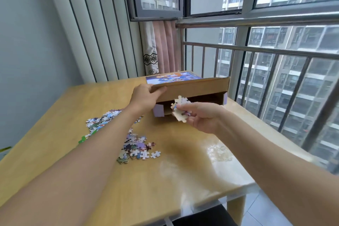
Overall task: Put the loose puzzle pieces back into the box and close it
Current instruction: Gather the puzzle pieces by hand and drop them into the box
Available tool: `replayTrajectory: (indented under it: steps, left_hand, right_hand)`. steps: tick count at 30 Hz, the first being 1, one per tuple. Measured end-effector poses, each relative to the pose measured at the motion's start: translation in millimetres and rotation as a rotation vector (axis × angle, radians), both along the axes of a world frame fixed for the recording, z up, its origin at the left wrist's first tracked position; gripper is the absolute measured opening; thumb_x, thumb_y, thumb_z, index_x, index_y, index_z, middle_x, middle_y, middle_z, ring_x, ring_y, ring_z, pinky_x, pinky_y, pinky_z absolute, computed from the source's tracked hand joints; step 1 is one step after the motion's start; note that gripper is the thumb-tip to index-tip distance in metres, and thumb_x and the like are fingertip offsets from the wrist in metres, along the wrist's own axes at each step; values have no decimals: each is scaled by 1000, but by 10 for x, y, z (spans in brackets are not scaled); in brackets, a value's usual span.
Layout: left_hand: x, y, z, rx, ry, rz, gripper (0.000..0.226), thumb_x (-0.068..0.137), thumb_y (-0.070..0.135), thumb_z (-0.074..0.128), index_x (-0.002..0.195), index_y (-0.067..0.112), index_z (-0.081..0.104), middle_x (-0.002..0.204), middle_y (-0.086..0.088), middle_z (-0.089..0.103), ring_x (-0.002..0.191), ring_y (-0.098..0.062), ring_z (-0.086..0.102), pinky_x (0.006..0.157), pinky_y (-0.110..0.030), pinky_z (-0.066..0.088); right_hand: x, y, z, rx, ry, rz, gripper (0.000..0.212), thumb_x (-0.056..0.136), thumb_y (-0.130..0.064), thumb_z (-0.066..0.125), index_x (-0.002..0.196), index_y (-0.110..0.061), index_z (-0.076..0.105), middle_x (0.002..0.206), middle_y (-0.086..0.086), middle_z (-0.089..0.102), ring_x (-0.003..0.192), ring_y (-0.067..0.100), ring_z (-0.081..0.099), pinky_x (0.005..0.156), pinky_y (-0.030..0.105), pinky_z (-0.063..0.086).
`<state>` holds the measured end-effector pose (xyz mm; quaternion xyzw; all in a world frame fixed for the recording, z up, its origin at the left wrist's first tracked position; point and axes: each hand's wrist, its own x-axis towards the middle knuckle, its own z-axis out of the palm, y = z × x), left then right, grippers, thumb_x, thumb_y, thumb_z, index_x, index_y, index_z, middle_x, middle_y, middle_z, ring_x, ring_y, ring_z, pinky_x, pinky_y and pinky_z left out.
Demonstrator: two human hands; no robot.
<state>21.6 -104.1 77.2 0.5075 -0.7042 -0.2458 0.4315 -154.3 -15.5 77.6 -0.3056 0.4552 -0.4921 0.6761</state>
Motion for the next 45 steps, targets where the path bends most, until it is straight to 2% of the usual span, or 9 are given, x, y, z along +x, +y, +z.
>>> replayTrajectory:
  steps: [8, 12, 16, 21, 30, 34, 37, 40, 45]
  left_hand:
    - [34, -36, 125, -3, 29, -10, 28, 90, 44, 71, 97, 19, 80, 84, -3, 75, 73, -10, 57, 69, -24, 46]
    - [29, -26, 164, -10, 26, -22, 28, 91, 42, 71, 97, 16, 79, 78, 2, 70, 69, -8, 55, 63, -20, 43]
    - [20, -27, 219, -5, 27, -52, 17, 93, 39, 70, 96, 23, 77, 76, 15, 67, 70, -1, 56, 65, -17, 42]
    - [26, -48, 419, 22, 87, -100, 25, 92, 41, 70, 109, 24, 78, 91, 11, 74, 83, -7, 64, 77, -24, 48]
    - [92, -75, 622, 21, 193, -103, 16, 90, 41, 72, 101, 30, 77, 97, 11, 76, 97, -10, 69, 91, -31, 54]
    - [104, -35, 660, 0, 214, -99, 20, 91, 40, 71, 105, 26, 76, 101, 10, 75, 100, -11, 68, 94, -30, 53]
    - [99, -35, 721, -15, 286, -67, 6, 93, 36, 70, 93, 31, 73, 99, 8, 75, 102, -14, 68, 96, -32, 54]
    - [120, -49, 787, -46, 389, -61, 11, 96, 33, 66, 94, 26, 74, 97, 6, 76, 99, -14, 68, 93, -35, 55]
    - [172, -35, 877, -209, 385, -11, 20, 102, 29, 56, 105, 16, 71, 98, 4, 72, 91, -12, 64, 79, -29, 52]
  right_hand:
    - [-86, -312, 12, 196, -192, -221, 7, 88, 9, 67, 87, 2, 64, 102, 18, 62, 110, 25, 66, 95, 38, 56]
    - [-8, -439, 85, 213, -178, -288, 8, 91, 9, 63, 98, 4, 61, 118, 21, 59, 110, 32, 64, 87, 39, 58]
    - [77, -572, 214, 178, -203, -340, 23, 99, 11, 47, 119, 6, 56, 135, 20, 52, 129, 31, 53, 109, 36, 44]
    - [146, -683, 353, 84, -280, -439, 25, 94, 15, 36, 99, 3, 57, 125, 18, 56, 114, 31, 57, 102, 32, 46]
    - [-147, -707, 293, -192, 955, -256, 23, 95, -6, 56, 117, -3, 57, 114, 14, 63, 106, 27, 61, 96, 39, 53]
    - [-305, -560, 350, -633, 1476, 43, 39, 91, -16, 59, 130, -16, 63, 117, 2, 66, 96, 20, 63, 78, 27, 52]
    - [-373, -502, 362, -826, 1831, -3, 34, 86, -24, 70, 120, -22, 71, 116, -2, 70, 101, 24, 65, 83, 41, 56]
    - [-437, -567, 403, -1109, 1848, -304, 13, 88, -9, 66, 90, -15, 77, 94, 3, 75, 85, 30, 69, 69, 42, 57]
    - [-447, -579, 565, -1432, 1704, -526, 12, 95, -5, 65, 99, -7, 76, 98, 6, 75, 89, 28, 68, 75, 44, 57]
